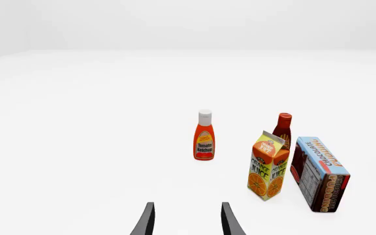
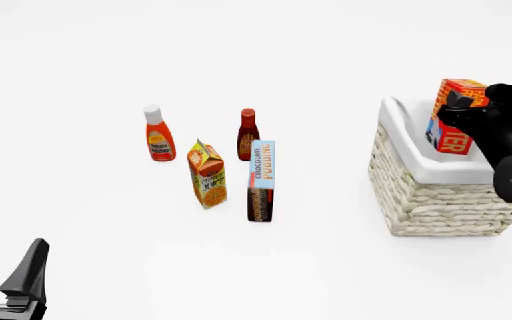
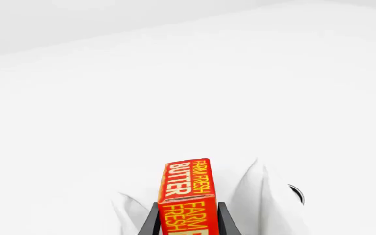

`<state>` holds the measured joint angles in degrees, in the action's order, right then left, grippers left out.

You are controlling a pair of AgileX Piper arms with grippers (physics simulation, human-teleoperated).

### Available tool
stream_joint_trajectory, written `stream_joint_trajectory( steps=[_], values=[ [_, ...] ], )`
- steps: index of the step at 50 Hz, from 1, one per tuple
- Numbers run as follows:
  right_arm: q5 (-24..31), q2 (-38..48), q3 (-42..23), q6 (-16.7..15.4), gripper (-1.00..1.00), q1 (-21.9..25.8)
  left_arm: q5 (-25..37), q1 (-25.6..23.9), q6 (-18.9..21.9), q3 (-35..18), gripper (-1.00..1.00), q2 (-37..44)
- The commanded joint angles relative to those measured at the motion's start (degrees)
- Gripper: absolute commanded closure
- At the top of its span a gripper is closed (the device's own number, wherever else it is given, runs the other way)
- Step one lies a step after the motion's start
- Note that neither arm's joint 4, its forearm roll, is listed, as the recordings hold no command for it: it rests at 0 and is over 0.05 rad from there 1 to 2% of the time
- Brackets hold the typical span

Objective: Pick the butter and place it in the basket.

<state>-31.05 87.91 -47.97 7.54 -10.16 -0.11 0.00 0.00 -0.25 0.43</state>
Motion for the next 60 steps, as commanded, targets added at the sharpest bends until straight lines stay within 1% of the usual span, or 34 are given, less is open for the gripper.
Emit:
stream_joint_trajectory(
  steps=[1, 13, 16, 17, 53, 60],
  values=[
    [-0.52, -0.36, -0.81, 1.33, 1.0, 0.05, 0.0, 0.0, 0.0, 0.0, -1.0, 0.0],
    [-0.68, -0.18, -0.81, 1.32, 1.0, -0.03, 0.0, 0.0, 0.0, 0.0, -1.0, 0.0],
    [-1.0, -0.95, -0.2, 1.81, 1.0, 0.15, 0.0, 0.0, 0.0, 0.0, -1.0, 0.0],
    [-0.81, -0.73, -0.37, 2.1, -1.0, 0.28, 0.0, 0.0, 0.0, 0.0, -1.0, 0.0],
    [-1.15, -2.6, 0.66, 2.21, -1.0, 0.24, 0.0, 0.0, 0.0, 0.0, -1.0, 0.0],
    [0.49, -4.5, 0.31, 2.09, -1.0, 0.66, 0.0, 0.0, 0.0, 0.0, -1.0, 0.0]
  ],
)
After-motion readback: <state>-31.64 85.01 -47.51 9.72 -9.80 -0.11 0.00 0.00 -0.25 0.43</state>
